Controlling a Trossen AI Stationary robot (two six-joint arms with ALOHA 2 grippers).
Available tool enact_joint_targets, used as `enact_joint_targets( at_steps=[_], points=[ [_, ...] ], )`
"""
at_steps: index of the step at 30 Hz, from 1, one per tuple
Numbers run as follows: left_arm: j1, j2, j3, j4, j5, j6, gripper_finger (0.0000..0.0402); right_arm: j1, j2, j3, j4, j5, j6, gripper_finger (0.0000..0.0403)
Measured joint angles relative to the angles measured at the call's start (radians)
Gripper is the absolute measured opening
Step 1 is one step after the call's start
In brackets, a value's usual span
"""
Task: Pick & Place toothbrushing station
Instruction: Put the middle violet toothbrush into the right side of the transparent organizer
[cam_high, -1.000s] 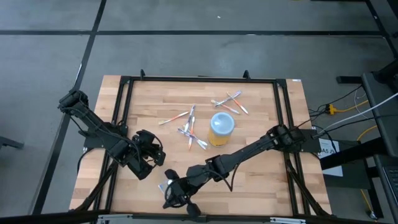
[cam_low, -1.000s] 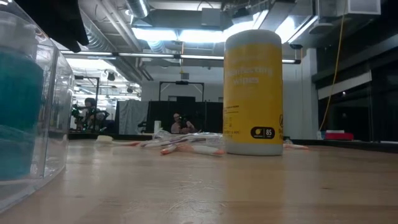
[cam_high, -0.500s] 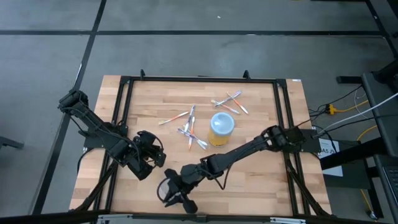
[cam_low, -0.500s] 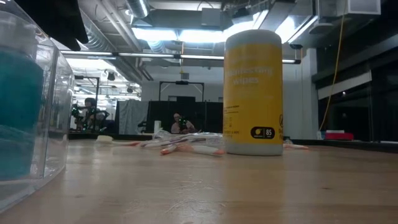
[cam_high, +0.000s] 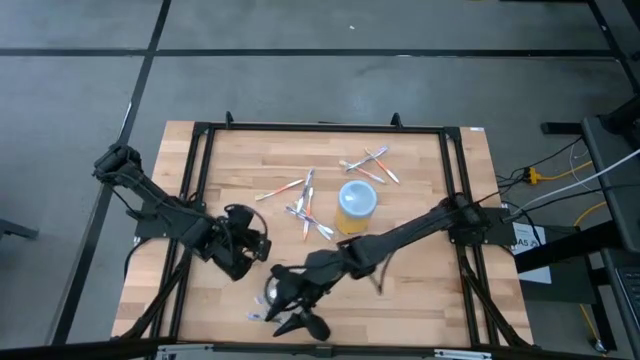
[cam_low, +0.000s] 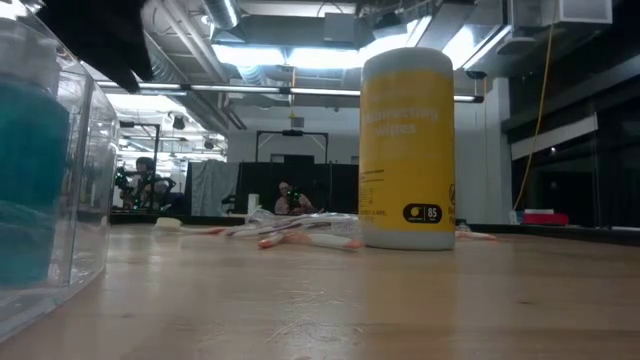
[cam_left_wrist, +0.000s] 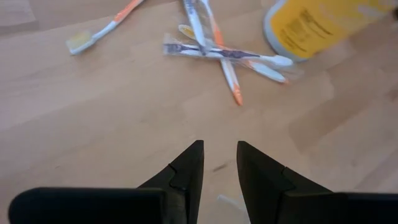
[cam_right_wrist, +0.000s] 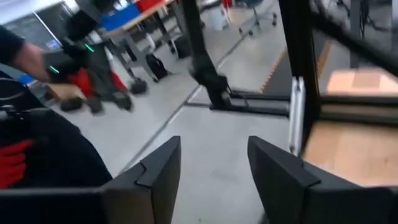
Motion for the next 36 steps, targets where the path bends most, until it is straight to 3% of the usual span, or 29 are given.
enact_joint_targets(
  at_steps=[4, 7, 12, 18, 22, 24, 32, 36],
  points=[
    [0.101, 0.0, 0.0, 0.005, 0.063, 0.103, 0.009, 0.027, -0.144, 0.002, -0.118, 0.054, -0.013, 0.0172],
    [0.198, 0.0, 0.0, 0.011, 0.123, 0.096, 0.009, 0.05, -0.247, 0.003, -0.294, 0.195, -0.042, 0.0164],
    [0.403, 0.0, 0.0, 0.131, 0.309, 0.125, 0.009, 0.068, -0.358, 0.002, -0.593, 0.43, -0.014, 0.0161],
    [0.651, 0.0, 0.0, 0.2, 0.409, 0.425, 0.0091, 0.104, -0.413, 0.001, -0.852, 0.567, 0.058, 0.0164],
    [0.777, 0.017, 0.001, 0.271, 0.54, 0.892, 0.0091, 0.13, -0.426, 0.001, -0.957, 0.611, 0.08, 0.0161],
    [0.797, 0.029, 0.002, 0.264, 0.599, 1.037, 0.0091, 0.137, -0.426, 0.001, -1.006, 0.632, 0.094, 0.0158],
    [0.887, 0.215, 0.014, 0.319, 0.773, 0.989, 0.0091, 0.148, -0.441, 0.001, -1.043, 0.695, 0.179, 0.0155],
    [0.917, 0.335, 0.089, 0.368, 0.829, 1.026, 0.0091, 0.149, -0.453, 0.001, -1.034, 0.728, 0.215, 0.0155]
  ],
)
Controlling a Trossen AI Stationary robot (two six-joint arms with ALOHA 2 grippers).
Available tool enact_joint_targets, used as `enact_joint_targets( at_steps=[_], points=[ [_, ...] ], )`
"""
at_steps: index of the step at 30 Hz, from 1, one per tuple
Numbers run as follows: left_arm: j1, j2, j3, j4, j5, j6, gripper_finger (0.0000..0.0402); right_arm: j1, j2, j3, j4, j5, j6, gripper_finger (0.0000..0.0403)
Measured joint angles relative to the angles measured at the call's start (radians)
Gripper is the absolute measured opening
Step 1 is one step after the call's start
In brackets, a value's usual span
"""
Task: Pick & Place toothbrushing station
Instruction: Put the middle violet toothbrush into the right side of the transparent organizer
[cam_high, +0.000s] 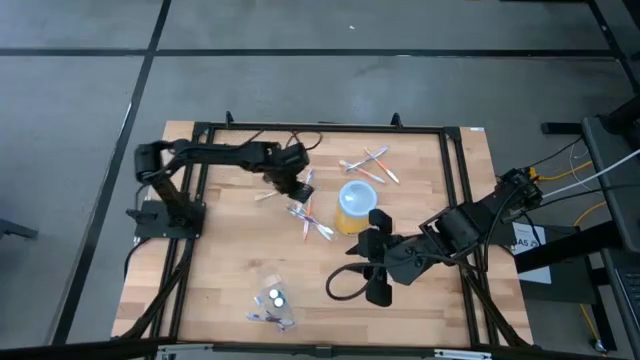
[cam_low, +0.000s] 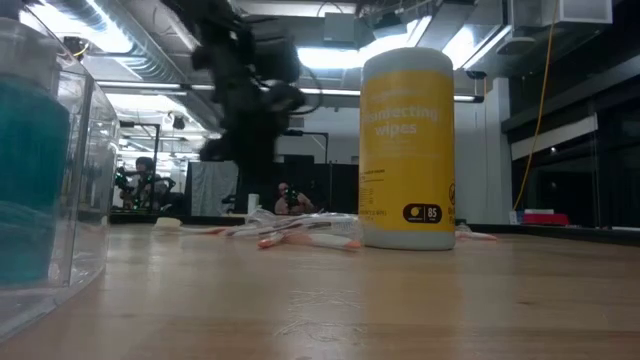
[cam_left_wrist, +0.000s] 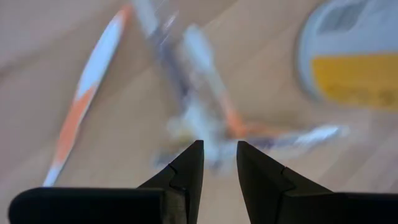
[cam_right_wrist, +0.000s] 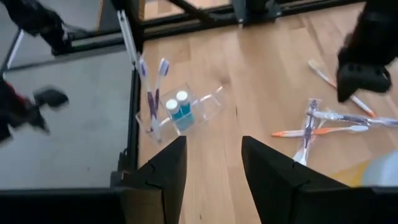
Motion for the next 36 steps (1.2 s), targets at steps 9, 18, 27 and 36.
enact_joint_targets(
  at_steps=[9, 18, 27, 36],
  points=[
    [0.114, 0.169, 0.329, -0.068, -0.116, 0.12, 0.0091, 0.024, -0.009, 0.0, 0.004, 0.072, 0.095, 0.0155],
    [0.146, 0.465, 0.671, -0.515, -0.21, 0.296, 0.0091, 0.07, -0.011, 0.0, 0.006, 0.178, 0.152, 0.0155],
    [0.145, 0.57, 0.824, -0.546, -0.185, 0.275, 0.0095, 0.086, -0.011, 0.0, 0.006, 0.211, 0.188, 0.0155],
    [0.145, 0.632, 0.834, -0.567, -0.184, 0.262, 0.0096, 0.11, -0.011, 0.0, 0.006, 0.227, 0.188, 0.0155]
  ],
)
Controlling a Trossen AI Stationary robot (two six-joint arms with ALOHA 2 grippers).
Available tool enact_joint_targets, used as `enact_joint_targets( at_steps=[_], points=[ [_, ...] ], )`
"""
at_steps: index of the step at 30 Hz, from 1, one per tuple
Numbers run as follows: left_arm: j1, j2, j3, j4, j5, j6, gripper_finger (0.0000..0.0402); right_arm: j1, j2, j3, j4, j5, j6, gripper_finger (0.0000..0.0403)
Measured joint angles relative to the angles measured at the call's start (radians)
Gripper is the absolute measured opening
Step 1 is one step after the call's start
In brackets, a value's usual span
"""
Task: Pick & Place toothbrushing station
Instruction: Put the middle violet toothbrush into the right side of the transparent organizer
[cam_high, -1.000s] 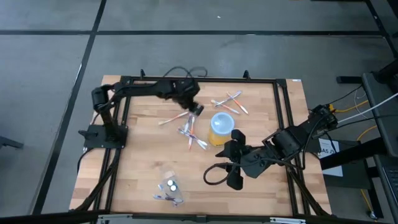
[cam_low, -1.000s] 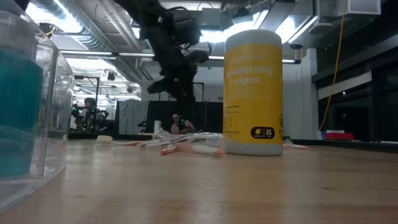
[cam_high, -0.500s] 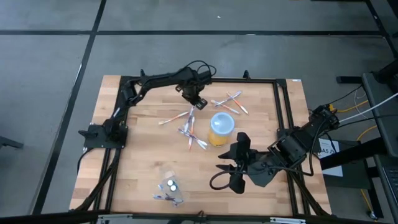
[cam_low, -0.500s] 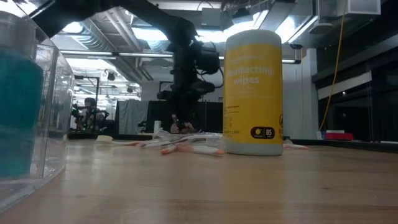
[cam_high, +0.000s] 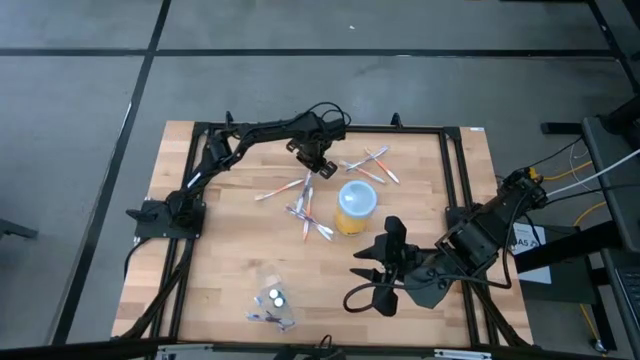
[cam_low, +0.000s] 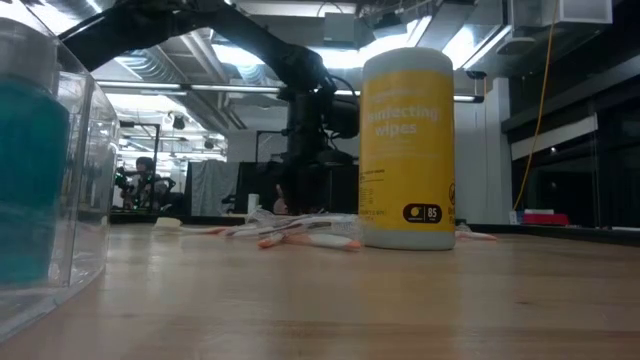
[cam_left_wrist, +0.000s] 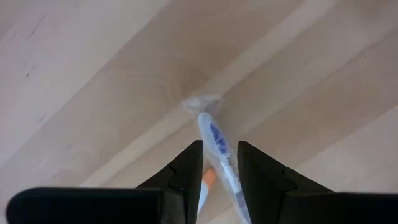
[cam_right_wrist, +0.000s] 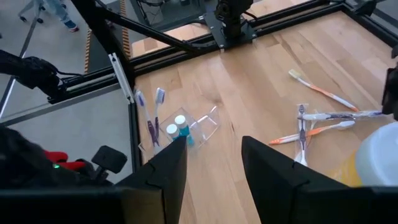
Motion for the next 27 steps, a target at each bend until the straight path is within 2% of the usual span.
enact_joint_targets(
  at_steps=[21, 27],
  points=[
    [0.037, 0.009, -0.004, 0.051, 0.046, -0.019, 0.0097, 0.029, 0.0, 0.0, 0.001, 0.0, -0.003, 0.0155],
    [0.039, 0.059, -0.005, 0.027, 0.076, -0.019, 0.0097, 0.031, 0.0, 0.0, 0.001, -0.001, 0.0, 0.0155]
  ],
)
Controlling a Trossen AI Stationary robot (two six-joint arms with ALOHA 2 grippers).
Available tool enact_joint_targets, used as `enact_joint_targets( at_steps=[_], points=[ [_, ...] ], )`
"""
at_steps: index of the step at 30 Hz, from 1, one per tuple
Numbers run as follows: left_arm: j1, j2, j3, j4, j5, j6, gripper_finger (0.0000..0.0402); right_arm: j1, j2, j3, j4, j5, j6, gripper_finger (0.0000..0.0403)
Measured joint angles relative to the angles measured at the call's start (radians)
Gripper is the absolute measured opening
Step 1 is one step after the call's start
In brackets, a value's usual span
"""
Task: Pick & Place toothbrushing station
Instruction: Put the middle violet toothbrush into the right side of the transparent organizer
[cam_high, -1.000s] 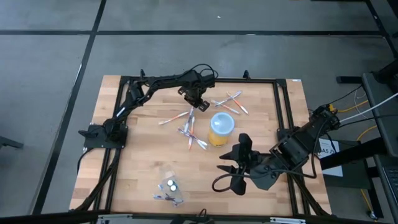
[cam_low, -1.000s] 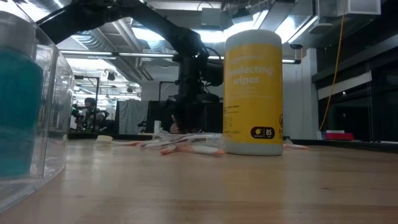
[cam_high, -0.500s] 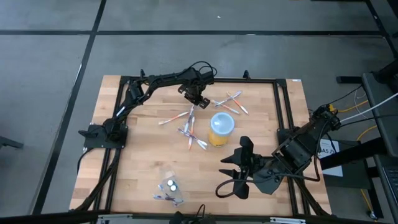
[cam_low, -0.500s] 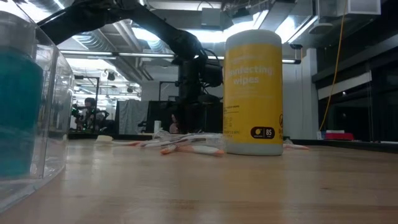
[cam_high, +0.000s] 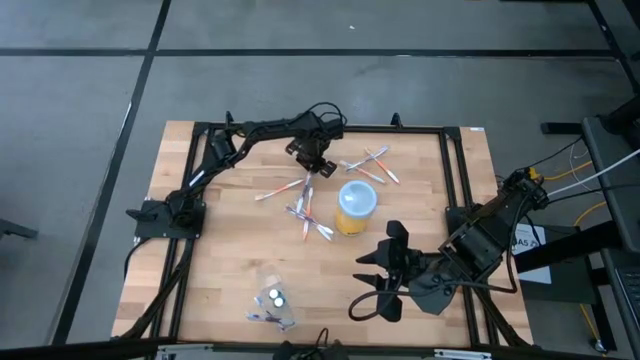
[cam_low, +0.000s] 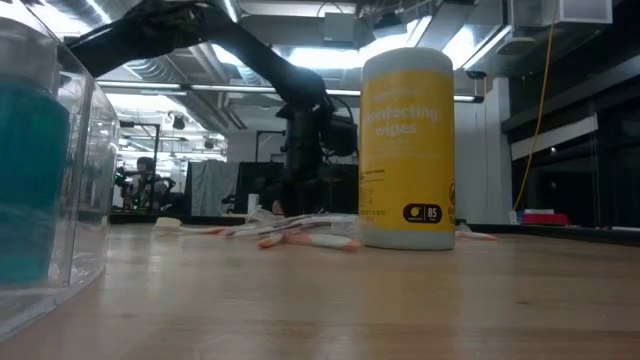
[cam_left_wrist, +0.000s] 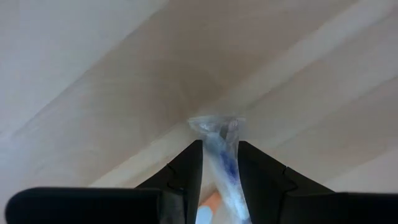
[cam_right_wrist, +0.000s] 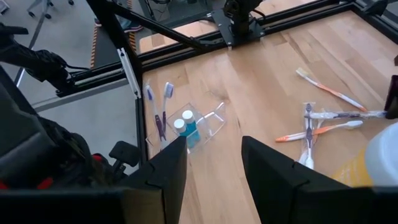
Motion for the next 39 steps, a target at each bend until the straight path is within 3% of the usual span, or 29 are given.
enact_joint_targets(
  at_steps=[15, 23, 34, 39],
  points=[
    [0.028, 0.016, 0.011, 0.046, 0.064, 0.003, 0.0061, 0.012, 0.0, 0.0, -0.002, 0.0, 0.015, 0.0155],
    [0.026, -0.02, 0.011, 0.038, 0.088, 0.012, 0.0005, 0.012, 0.0, 0.0, -0.002, 0.0, 0.015, 0.0155],
    [-0.022, -0.326, 0.011, 0.018, 0.047, 0.0, 0.0002, 0.02, 0.0, 0.0, 0.002, 0.02, 0.006, 0.0155],
    [-0.18, -0.549, -0.001, -0.042, -0.121, -0.082, 0.0002, 0.047, 0.0, 0.0, 0.002, 0.081, 0.004, 0.0155]
  ],
)
